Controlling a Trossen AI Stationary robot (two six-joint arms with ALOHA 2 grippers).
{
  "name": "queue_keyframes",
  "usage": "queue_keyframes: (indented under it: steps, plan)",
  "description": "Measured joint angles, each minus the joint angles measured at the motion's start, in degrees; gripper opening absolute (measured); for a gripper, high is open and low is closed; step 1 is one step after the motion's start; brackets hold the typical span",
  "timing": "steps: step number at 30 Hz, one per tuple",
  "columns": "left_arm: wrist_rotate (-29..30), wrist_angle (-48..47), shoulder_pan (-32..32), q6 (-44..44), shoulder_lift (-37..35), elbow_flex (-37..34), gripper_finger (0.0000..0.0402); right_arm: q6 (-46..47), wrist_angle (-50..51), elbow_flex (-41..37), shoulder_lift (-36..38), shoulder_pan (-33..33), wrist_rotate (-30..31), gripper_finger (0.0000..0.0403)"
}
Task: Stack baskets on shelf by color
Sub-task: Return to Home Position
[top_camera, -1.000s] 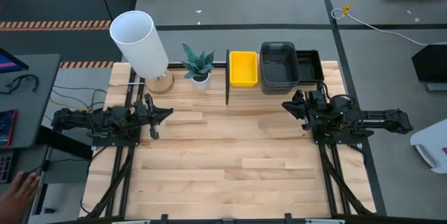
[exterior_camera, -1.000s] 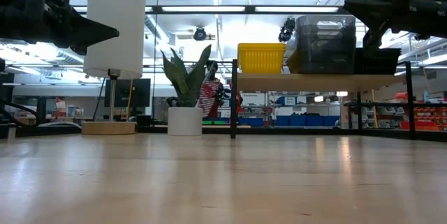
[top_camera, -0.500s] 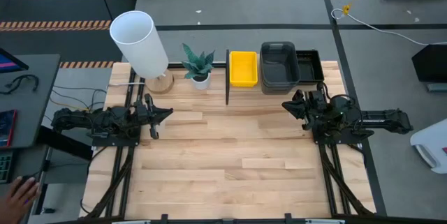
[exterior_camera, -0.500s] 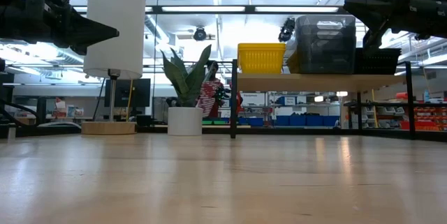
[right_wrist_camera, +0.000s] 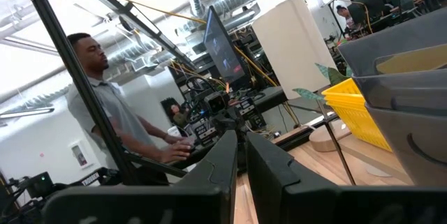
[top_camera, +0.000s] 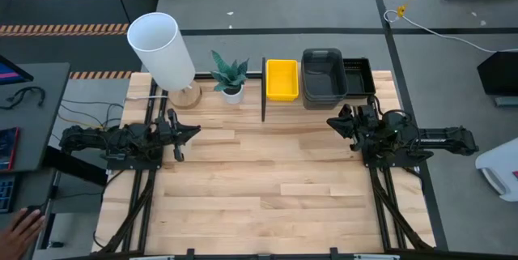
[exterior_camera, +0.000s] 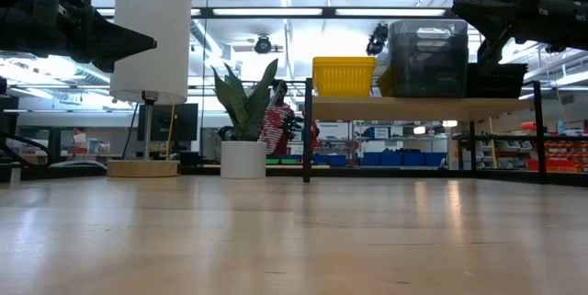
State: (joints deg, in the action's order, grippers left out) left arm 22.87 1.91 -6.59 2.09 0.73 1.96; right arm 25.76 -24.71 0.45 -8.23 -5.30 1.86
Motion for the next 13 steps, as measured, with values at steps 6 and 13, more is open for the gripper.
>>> queue_keyframes:
  steps: [6, 13]
  plan:
    - [0.0, 0.0, 0.0, 0.0, 0.0, 0.0, 0.0023, 0.0, 0.0, 0.0, 0.0, 0.0, 0.0, 0.0037]
    - [0.0, 0.0, 0.0, 0.0, 0.0, 0.0, 0.0032, 0.0, 0.0, 0.0, 0.0, 0.0, 0.0, 0.0037]
